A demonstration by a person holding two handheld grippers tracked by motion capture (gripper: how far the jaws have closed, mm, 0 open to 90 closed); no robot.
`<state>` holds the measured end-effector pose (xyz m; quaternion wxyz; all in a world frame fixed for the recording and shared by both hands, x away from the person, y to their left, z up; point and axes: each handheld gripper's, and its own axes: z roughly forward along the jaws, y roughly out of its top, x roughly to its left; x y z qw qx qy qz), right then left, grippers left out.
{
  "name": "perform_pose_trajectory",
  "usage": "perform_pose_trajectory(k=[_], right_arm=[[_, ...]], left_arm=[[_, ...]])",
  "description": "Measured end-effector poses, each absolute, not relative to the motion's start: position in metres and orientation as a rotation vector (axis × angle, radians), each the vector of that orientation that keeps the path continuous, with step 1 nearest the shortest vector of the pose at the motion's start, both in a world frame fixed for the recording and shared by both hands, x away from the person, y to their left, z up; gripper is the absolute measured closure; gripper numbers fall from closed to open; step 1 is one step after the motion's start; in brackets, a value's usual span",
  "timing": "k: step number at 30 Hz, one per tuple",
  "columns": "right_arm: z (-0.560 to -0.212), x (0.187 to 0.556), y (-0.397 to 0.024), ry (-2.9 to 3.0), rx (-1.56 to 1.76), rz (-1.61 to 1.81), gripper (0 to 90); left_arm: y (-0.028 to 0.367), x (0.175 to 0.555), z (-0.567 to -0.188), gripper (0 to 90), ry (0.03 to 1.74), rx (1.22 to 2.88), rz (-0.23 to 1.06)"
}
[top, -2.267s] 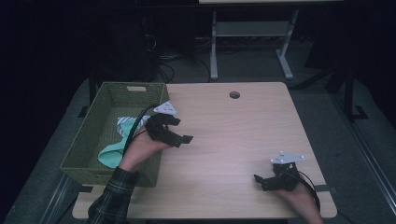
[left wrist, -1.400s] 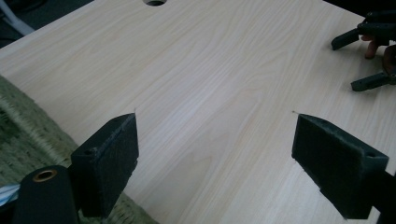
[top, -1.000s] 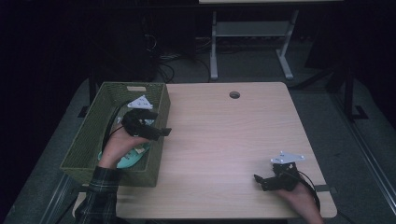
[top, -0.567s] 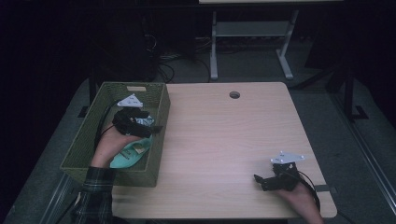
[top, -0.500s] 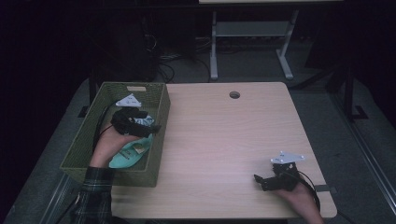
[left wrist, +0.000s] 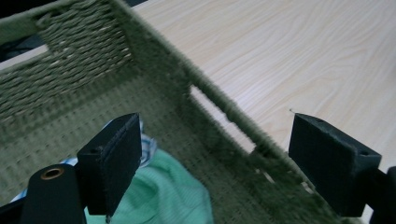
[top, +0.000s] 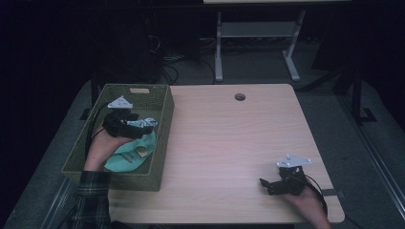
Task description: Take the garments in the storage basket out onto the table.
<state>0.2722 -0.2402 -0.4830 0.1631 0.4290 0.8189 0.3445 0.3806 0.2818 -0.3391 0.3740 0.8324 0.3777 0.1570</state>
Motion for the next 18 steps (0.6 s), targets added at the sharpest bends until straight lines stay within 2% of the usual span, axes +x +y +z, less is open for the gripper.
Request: perform_pose_trajectory(k=[14, 18], right_arm=[[-0.483, 0.272, -0.24, 2.335, 1.223, 0.983, 1.5], [-0.483, 0.272, -0.24, 2.336, 1.223, 0.983, 1.5]], left_arm=[[0.299, 0.385, -0.351, 17.2, 1.067, 2.13, 0.437], [0.302, 0.387, -0.358, 20.1, 1.09, 2.146, 0.423]])
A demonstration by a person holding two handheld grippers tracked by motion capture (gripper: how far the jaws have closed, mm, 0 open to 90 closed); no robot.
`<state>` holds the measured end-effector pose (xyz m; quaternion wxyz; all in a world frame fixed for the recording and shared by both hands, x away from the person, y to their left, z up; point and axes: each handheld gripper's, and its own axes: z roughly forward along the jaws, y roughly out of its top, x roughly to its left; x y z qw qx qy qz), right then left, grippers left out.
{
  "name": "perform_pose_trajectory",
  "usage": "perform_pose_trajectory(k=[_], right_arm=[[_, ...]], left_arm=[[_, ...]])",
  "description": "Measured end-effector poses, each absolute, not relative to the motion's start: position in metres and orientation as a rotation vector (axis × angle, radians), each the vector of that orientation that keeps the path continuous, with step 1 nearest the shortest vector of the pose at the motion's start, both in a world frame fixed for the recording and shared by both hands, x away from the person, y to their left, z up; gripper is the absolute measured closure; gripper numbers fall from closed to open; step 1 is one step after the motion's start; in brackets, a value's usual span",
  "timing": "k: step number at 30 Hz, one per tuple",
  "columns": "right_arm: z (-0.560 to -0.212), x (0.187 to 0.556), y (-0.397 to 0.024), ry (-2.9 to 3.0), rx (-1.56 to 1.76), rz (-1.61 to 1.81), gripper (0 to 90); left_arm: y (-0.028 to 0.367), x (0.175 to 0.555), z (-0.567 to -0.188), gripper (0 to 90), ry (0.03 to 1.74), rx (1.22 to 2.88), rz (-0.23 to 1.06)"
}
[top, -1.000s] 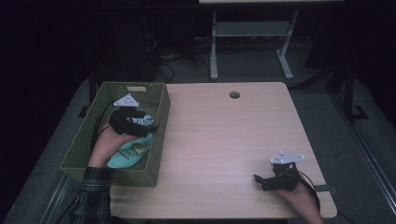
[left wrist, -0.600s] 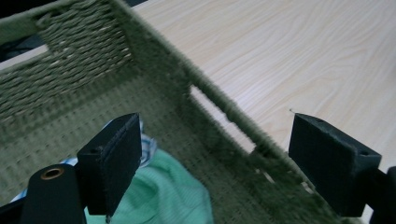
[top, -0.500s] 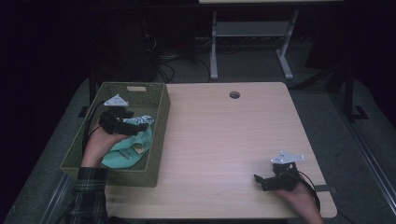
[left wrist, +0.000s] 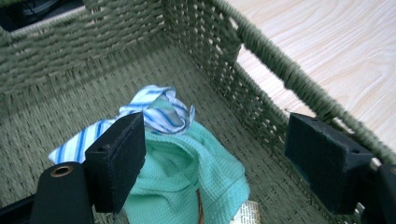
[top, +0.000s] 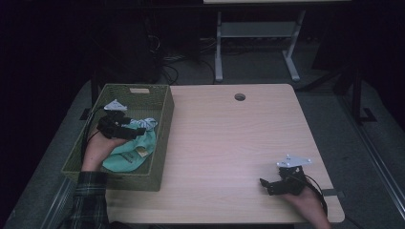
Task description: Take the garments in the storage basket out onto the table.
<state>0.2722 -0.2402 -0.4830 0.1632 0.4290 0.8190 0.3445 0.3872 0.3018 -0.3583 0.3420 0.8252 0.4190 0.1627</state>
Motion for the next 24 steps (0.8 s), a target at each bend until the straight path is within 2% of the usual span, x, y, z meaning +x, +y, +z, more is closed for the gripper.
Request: perform_pose_trajectory(k=[24], right_arm=[[-0.483, 0.272, -0.24, 2.335, 1.225, 0.984, 1.6]], left_arm=[[0.296, 0.401, -0.403, 29.6, 1.197, 2.299, 0.337]])
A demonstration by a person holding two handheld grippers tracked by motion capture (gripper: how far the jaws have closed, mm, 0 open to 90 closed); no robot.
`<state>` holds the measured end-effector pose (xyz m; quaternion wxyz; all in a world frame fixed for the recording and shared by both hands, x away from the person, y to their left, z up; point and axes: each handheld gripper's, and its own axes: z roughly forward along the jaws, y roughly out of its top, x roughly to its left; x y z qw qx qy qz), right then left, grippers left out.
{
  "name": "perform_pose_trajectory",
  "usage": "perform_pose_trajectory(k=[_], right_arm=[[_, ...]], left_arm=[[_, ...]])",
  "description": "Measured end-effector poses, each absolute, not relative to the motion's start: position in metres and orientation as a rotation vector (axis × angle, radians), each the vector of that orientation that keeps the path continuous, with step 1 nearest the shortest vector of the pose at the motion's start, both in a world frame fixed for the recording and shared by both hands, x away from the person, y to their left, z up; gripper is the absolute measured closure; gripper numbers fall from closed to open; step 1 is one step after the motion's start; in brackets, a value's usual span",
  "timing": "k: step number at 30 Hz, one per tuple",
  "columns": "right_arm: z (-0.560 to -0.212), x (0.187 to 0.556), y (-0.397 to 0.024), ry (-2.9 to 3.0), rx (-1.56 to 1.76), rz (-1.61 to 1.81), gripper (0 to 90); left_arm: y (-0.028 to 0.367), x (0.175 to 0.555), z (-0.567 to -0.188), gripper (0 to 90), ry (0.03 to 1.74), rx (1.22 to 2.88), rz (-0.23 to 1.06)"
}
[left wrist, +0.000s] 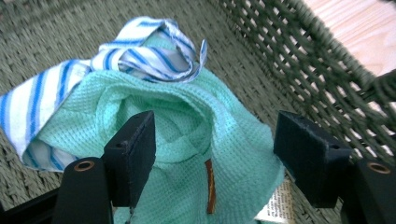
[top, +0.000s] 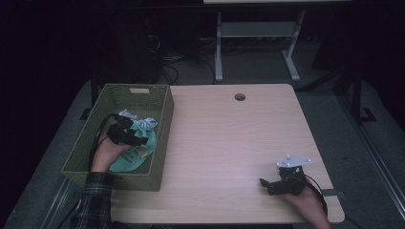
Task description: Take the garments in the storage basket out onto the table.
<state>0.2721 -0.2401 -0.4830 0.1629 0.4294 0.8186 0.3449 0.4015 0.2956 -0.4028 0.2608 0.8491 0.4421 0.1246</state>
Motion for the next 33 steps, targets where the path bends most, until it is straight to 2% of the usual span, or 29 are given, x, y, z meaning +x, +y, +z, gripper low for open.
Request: perform_pose_trajectory(k=[11, 19, 25, 28, 33], right_arm=[[-0.483, 0.272, -0.24, 2.336, 1.223, 0.983, 1.5], [-0.483, 0.272, -0.24, 2.335, 1.223, 0.983, 1.6], [-0.483, 0.272, -0.24, 2.335, 1.225, 0.984, 1.5], [-0.483, 0.272, -0.24, 2.335, 1.225, 0.984, 1.6], [-0.483, 0.272, -0.24, 2.335, 1.225, 0.984, 1.5]], left_arm=[[0.296, 0.405, -0.412, 38.1, 1.272, 2.318, 0.245], [0.296, 0.406, -0.416, 57.7, 1.298, 2.359, 0.168], [0.295, 0.405, -0.416, 81.2, 1.317, 2.367, 0.141], [0.297, 0.404, -0.413, 85.6, 1.319, 2.359, 0.142], [0.299, 0.402, -0.405, 86.6, 1.299, 2.319, 0.167]])
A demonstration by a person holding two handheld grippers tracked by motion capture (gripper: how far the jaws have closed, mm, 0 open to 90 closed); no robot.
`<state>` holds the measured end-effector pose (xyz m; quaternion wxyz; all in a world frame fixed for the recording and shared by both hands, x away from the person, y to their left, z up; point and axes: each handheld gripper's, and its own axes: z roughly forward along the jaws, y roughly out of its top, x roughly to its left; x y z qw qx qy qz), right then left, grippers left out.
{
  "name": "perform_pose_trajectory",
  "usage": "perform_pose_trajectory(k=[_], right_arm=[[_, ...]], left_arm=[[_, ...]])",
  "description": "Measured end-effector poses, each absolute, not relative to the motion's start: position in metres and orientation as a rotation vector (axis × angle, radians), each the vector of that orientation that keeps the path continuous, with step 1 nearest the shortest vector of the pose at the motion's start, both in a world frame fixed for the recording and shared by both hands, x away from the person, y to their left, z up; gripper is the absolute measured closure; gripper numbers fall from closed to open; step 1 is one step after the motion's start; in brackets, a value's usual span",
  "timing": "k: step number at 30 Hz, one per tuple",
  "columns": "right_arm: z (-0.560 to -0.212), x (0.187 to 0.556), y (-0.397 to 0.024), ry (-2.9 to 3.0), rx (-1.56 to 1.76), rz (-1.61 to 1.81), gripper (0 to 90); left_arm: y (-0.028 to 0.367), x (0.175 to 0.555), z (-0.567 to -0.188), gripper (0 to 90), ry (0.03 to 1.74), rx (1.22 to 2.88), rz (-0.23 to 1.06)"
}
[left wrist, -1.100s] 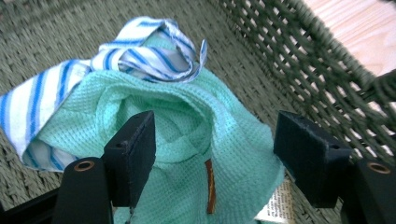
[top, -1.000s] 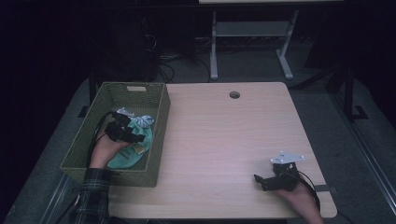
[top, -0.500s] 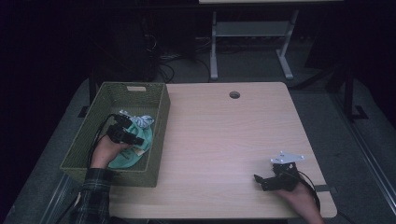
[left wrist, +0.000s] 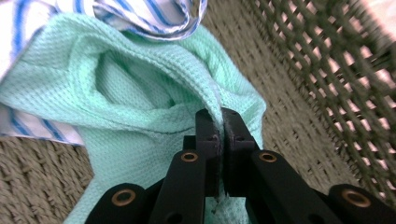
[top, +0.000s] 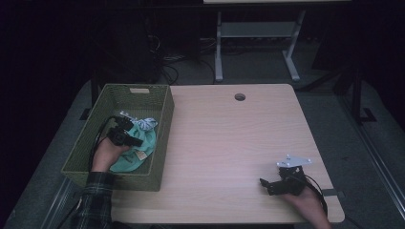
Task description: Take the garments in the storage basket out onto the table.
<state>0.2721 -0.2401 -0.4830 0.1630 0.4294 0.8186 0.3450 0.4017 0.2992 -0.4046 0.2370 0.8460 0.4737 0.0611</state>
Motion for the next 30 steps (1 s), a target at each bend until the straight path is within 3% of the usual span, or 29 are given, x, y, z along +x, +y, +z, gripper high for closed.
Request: perform_pose_trajectory(k=[30], right_arm=[[-0.483, 0.272, -0.24, 2.335, 1.225, 0.984, 1.5]], left_arm=[[0.319, 0.38, -0.344, 88.2, 1.143, 1.944, 0.238]])
